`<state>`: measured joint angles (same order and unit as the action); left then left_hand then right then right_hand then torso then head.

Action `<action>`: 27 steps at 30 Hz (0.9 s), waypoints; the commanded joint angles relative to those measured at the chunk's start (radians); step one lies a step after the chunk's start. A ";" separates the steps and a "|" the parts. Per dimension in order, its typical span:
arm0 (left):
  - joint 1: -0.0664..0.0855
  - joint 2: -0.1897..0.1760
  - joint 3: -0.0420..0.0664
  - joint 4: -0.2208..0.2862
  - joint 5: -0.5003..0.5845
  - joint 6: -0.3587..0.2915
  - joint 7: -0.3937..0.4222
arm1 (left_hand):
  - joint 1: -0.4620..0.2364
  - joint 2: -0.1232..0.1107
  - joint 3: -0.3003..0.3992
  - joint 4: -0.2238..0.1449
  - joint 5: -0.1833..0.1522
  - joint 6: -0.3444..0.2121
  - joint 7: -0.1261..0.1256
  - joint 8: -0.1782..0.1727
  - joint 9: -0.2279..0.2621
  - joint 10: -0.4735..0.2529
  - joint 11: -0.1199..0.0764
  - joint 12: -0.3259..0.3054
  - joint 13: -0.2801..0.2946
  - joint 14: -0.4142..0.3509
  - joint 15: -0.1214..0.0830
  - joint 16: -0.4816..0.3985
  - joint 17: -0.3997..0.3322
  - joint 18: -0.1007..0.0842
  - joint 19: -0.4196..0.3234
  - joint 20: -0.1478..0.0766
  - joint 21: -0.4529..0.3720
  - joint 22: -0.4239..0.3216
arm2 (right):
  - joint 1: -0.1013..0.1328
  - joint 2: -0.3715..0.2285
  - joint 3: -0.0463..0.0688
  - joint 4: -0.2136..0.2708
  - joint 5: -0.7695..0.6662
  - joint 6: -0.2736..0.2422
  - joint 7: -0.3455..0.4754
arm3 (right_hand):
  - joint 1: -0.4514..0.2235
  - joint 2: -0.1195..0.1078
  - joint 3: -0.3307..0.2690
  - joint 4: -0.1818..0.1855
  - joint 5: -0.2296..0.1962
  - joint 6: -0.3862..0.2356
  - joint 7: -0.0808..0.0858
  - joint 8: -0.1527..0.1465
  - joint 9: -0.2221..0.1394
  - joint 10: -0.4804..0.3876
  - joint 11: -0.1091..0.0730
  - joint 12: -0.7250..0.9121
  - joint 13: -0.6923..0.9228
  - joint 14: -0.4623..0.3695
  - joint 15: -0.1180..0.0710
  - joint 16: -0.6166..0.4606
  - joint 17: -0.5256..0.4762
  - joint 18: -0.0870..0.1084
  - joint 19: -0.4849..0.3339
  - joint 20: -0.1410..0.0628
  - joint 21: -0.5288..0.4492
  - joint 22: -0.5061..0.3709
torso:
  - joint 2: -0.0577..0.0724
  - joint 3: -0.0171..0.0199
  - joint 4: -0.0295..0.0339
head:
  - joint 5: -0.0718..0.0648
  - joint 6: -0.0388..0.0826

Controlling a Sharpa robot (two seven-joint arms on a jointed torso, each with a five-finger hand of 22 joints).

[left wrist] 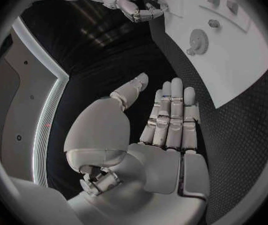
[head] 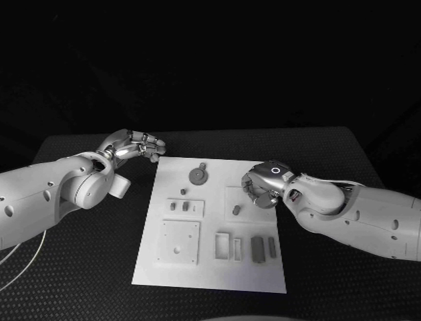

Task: Assemble the parts on the task board

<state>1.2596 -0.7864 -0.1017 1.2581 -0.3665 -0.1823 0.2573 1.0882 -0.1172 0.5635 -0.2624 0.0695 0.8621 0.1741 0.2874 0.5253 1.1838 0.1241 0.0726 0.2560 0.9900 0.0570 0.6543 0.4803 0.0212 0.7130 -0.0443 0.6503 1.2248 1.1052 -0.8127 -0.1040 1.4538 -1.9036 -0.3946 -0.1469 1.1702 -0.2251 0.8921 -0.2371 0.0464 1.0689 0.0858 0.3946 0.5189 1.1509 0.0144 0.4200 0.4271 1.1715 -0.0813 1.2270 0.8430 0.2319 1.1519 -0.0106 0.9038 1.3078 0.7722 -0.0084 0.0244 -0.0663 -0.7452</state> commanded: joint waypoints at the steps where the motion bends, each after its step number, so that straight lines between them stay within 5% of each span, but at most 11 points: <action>1: 0.001 0.001 0.001 -0.001 0.006 0.008 0.007 | -0.007 0.005 -0.005 0.002 -0.005 -0.005 -0.001 -0.005 -0.001 -0.010 0.000 -0.003 -0.002 0.009 0.002 -0.005 0.002 0.015 0.002 0.004 -0.005 0.001 | 0.001 -0.003 0.006 0.005 -0.003 0.013 0.002 | 0.006 0.001 -0.004 -0.003 0.002 0.005 0.000 0.004 0.001 0.052 0.007 0.002 0.001 0.000 -0.006 0.006 0.001 0.030 0.003 -0.004 0.006 0.020 | 0.000 -0.0006 0.0006 | -0.001 0.002; 17: 0.001 0.000 0.001 -0.006 0.006 0.009 0.007 | -0.008 0.006 -0.006 0.004 -0.005 -0.006 -0.001 -0.005 -0.001 -0.010 0.000 -0.003 -0.002 0.010 0.002 -0.007 0.004 0.015 0.003 0.004 -0.006 0.002 | 0.006 -0.032 0.028 0.045 0.045 0.055 0.017 | 0.005 0.000 -0.002 -0.005 0.002 0.008 0.000 0.005 0.002 0.057 0.005 0.002 -0.001 0.000 -0.007 0.004 0.002 0.030 0.002 -0.004 0.007 0.019 | 0.000 -0.0001 0.0004 | -0.002 0.000; 27: 0.001 -0.001 0.001 -0.005 0.005 0.002 0.012 | -0.008 0.007 -0.006 0.004 -0.005 -0.007 -0.001 -0.005 -0.002 -0.010 0.000 -0.003 -0.002 0.010 0.001 -0.009 0.005 0.016 0.003 0.003 -0.007 0.002 | 0.017 -0.054 0.042 0.091 0.062 0.023 0.017 | 0.005 0.001 -0.002 -0.007 0.002 0.010 -0.001 0.005 0.003 0.060 0.005 0.002 -0.002 0.001 -0.008 0.003 0.003 0.030 0.003 -0.005 0.008 0.019 | 0.000 -0.0007 -0.0005 | -0.002 0.001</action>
<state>1.2596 -0.7882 -0.1017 1.2519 -0.3664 -0.1825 0.2582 1.0845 -0.1135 0.5608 -0.2598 0.0695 0.8623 0.1743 0.2874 0.5253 1.1838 0.1241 0.0726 0.2553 0.9935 0.0606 0.6504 0.4845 0.0211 0.7130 -0.0443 0.6503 1.2254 1.1211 -0.8662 -0.0635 1.5363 -1.8533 -0.3626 -0.1389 1.1660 -0.2293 0.8893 -0.2399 0.0463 1.0708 0.0838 0.3946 0.5208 1.1510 0.0142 0.4162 0.4267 1.1730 -0.0827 1.2270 0.8451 0.2318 1.1519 -0.0102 0.9080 1.3077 0.7720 -0.0090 0.0245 -0.0685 -0.7456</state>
